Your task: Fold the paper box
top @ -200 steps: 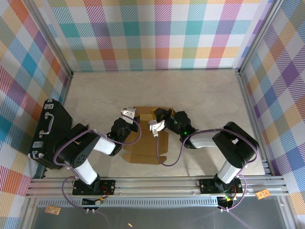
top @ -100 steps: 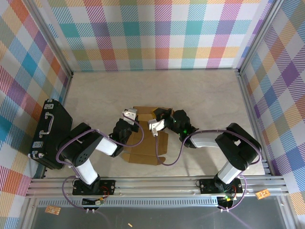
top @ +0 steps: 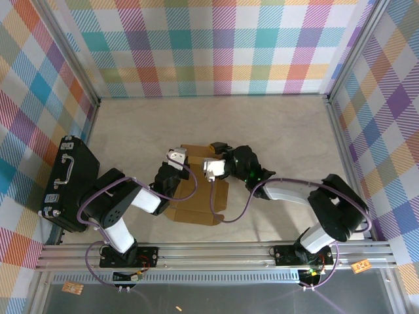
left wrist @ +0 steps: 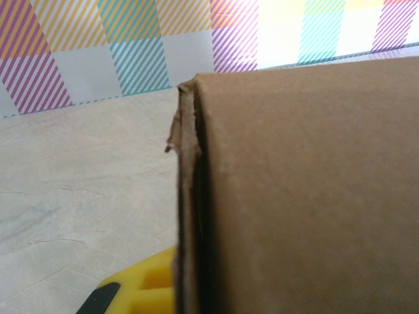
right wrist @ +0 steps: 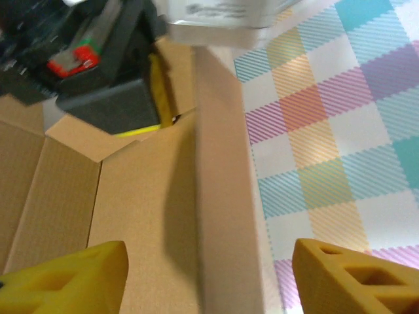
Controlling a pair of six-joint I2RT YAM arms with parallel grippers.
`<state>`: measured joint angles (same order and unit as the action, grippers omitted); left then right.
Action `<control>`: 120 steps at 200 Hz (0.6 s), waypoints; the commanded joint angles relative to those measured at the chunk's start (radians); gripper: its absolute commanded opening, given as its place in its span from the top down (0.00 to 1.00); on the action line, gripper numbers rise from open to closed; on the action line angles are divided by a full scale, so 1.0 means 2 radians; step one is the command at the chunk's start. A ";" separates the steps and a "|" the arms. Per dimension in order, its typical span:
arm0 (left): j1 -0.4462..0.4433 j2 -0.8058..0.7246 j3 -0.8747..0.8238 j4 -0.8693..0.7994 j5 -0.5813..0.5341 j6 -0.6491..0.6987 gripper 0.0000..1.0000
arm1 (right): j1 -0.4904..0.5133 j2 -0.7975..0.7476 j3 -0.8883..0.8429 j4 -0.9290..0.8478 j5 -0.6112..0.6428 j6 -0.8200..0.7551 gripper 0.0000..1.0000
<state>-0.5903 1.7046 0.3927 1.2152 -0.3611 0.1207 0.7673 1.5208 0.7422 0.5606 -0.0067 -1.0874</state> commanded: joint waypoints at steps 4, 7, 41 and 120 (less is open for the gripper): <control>0.004 0.005 -0.012 0.033 -0.006 0.002 1.00 | -0.001 -0.054 0.039 -0.100 -0.028 0.100 0.27; 0.004 0.005 -0.012 0.034 -0.006 0.002 1.00 | -0.001 -0.060 0.041 -0.109 -0.029 0.108 0.26; 0.004 0.006 -0.016 0.041 -0.009 0.000 1.00 | -0.003 -0.132 0.056 -0.174 -0.047 0.201 0.13; 0.004 0.007 -0.018 0.047 -0.011 -0.002 1.00 | -0.103 -0.248 -0.014 -0.276 0.016 0.445 0.25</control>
<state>-0.5903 1.7096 0.3691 1.2613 -0.3687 0.1204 0.6136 1.0607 0.7799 0.1177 0.0349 -0.3744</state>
